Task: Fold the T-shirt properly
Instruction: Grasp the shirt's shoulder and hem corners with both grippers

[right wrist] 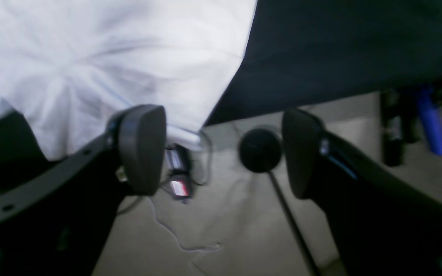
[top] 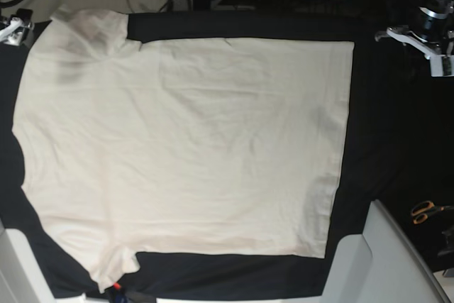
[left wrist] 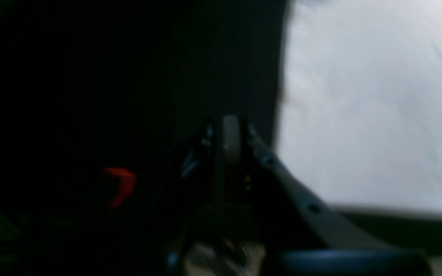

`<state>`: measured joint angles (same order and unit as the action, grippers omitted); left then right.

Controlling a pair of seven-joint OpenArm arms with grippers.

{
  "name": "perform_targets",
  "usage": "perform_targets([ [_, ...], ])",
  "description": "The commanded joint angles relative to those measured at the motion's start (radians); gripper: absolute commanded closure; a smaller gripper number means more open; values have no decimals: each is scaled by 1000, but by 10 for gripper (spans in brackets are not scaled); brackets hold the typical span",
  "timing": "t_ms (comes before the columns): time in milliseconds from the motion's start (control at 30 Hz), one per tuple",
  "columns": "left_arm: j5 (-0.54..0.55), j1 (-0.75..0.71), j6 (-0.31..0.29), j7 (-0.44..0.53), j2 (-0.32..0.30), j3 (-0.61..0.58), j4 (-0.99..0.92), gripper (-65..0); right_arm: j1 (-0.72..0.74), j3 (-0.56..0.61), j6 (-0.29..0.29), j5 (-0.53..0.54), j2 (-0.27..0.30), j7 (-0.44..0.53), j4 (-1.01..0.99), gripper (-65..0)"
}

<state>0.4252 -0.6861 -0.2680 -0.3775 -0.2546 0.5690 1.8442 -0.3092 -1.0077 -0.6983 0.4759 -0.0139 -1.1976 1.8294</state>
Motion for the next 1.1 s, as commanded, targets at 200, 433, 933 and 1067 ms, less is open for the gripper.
perform_targets([
  [200, 1, 93, -155, -7, 76, 153, -15, -54, 98, -24, 0, 16, 71, 6, -307, -381],
  [433, 1, 104, -158, -5, 70, 161, -64, -54, 141, -23, 0, 37, 82, 6, -432, -381],
  [933, 1, 104, -158, -4, 70, 162, -113, -54, 106, -17, 0, 43, 71, 72, -570, -377],
  [1067, 1, 119, -158, -7, 70, 159, -116, -54, 98, -17, 0, 43, 58, 29, -538, -377],
])
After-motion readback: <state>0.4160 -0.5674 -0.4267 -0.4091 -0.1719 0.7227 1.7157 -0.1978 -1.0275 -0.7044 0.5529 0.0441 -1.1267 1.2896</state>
